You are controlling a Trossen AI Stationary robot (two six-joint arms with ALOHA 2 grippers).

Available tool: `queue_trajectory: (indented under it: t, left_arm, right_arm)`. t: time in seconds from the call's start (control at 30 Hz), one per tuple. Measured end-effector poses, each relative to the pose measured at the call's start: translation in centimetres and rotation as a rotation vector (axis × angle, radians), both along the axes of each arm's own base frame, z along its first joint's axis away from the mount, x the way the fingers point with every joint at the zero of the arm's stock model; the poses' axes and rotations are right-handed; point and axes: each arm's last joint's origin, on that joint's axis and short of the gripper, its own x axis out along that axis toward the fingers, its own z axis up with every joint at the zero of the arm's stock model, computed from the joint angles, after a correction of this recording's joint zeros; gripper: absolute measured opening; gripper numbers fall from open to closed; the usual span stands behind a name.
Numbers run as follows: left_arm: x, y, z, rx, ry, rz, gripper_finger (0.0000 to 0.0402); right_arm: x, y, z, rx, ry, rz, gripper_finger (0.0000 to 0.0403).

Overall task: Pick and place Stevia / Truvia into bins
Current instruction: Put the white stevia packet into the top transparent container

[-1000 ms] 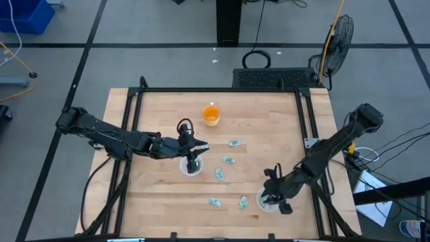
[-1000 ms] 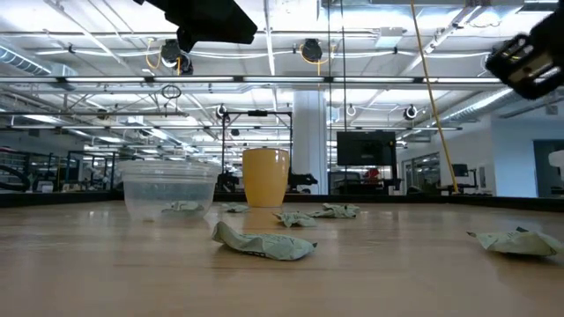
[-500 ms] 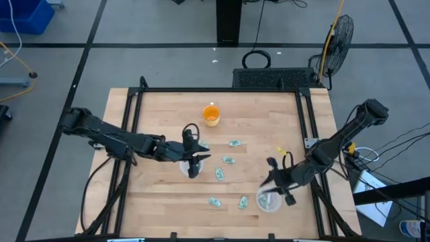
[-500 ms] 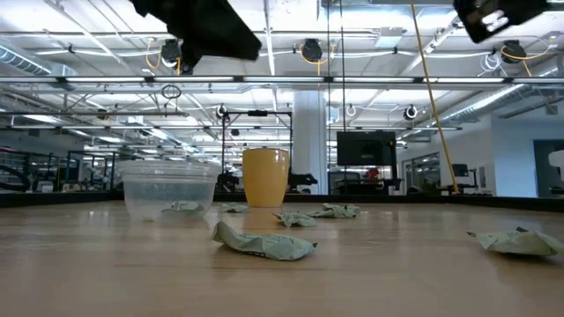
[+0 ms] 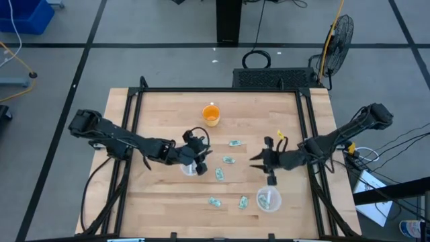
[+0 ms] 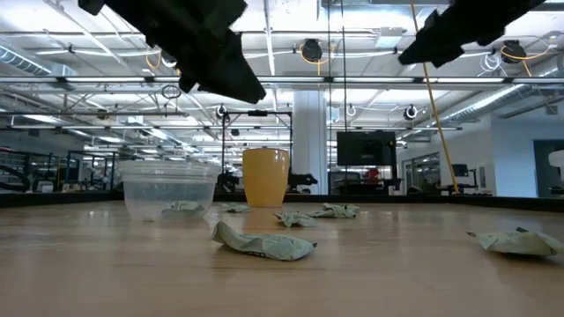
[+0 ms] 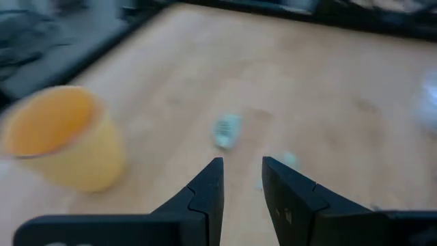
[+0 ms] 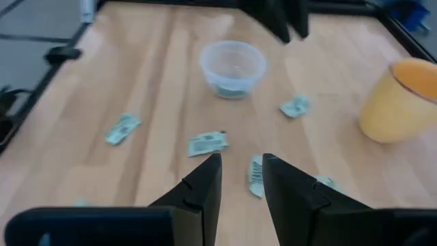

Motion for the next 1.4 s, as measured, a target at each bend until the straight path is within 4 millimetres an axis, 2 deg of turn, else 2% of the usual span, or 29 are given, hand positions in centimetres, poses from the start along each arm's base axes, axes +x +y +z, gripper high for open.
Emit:
queue_trajectory:
  t: [0.13, 0.37, 0.53, 0.63, 0.9, 1.07, 1.4]
  left_arm:
    - [0.1, 1.9, 0.3, -0.063, -0.039, 0.106, 0.0106]
    - [-0.6, 6.0, -3.1, -0.211, 0.247, 0.175, 0.0106]
    - [-0.7, 7.9, -3.7, -0.277, 0.317, 0.118, 0.0106]
    - [-0.3, 8.9, -3.8, -0.353, 0.277, 0.121, 0.0106]
    - [0.2, 9.2, -5.7, -0.345, 0.338, 0.112, 0.0106]
    - [0.6, 9.4, -7.3, -0.311, 0.378, 0.143, 0.0106]
    - [0.7, 9.3, -8.2, -0.325, 0.422, 0.135, 0.0106]
  right_arm:
    - [0.4, -0.7, -0.2, 0.012, 0.008, -0.043, 0.0100]
    - [0.1, -1.0, -1.4, -0.003, 0.041, -0.049, 0.0100]
    - [-0.5, -1.2, -3.0, -0.020, 0.086, -0.050, 0.0100]
    - [-0.7, -1.3, -3.6, -0.002, 0.098, -0.067, 0.0100]
    - [-1.2, -1.6, -5.1, 0.022, 0.119, -0.110, 0.0100]
    - [-0.9, -1.6, -4.8, 0.019, 0.042, -0.137, 0.0100]
    - [-0.9, -1.6, -4.7, 0.023, 0.034, -0.133, 0.0100]
